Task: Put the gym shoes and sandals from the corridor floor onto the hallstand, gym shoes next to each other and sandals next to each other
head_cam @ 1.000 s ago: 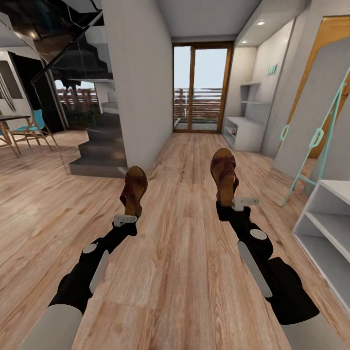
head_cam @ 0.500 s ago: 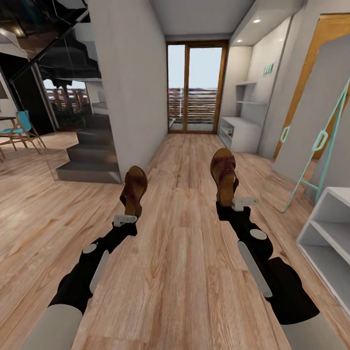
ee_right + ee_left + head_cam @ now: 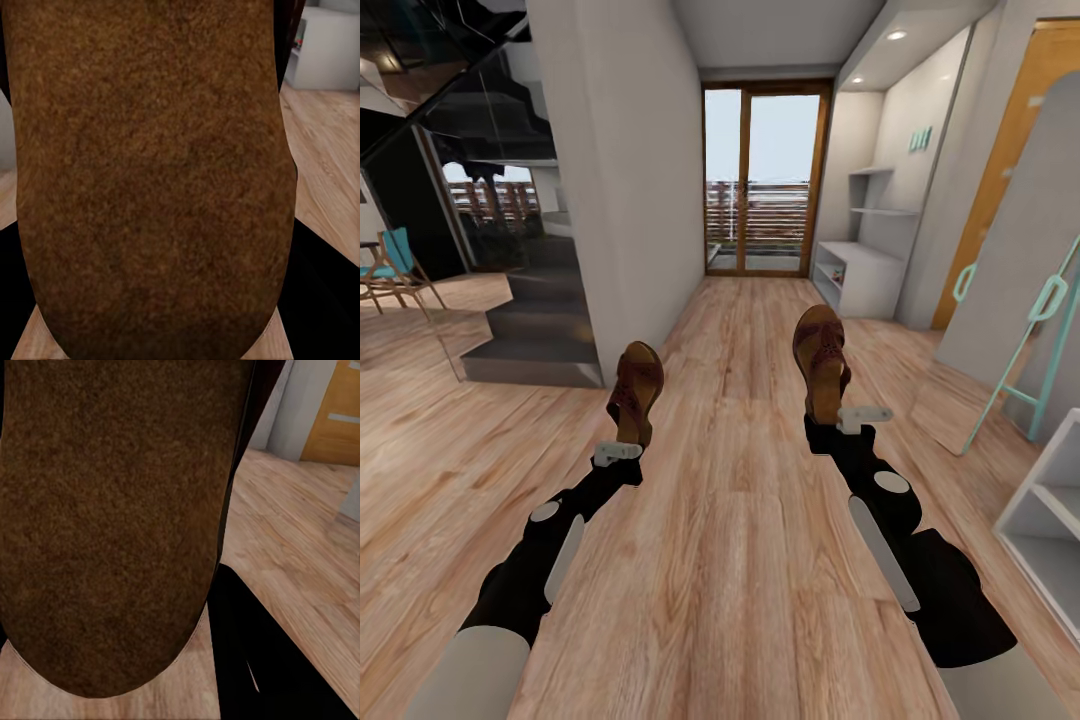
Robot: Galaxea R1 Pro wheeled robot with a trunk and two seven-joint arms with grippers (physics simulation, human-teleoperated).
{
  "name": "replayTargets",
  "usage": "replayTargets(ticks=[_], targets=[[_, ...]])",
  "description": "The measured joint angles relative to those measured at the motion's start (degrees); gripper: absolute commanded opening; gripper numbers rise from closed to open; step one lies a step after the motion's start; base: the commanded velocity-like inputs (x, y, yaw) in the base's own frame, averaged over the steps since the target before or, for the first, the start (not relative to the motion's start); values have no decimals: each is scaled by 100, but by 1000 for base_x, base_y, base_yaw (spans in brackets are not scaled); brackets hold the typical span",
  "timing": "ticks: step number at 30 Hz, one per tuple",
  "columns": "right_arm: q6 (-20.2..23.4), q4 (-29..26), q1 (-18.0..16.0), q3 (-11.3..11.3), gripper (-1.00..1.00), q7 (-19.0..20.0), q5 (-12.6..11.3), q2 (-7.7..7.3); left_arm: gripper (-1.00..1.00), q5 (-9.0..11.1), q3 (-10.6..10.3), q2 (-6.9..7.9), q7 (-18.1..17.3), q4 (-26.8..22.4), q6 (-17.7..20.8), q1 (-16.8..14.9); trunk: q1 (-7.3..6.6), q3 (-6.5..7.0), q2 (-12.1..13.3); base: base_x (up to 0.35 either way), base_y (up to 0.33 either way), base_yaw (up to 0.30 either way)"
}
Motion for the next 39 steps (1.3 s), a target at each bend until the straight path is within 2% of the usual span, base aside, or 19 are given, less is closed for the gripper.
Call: replayTargets(ticks=[9,18,39], targets=[[0,0,0,7,-100,0,0,1,-100,0,-5,-9,0,0,0,0,0,0,0,348,0,-5],[1,-1,1,6,-100,0,0,-1,-100,0,-1,-6,0,1,0,-1,0,0,0,348,0,-177],[0,0,0,-1,-100,0,1,-6,-100,0,0,0,0,0,0,0,0,0,0,348,0,-5]])
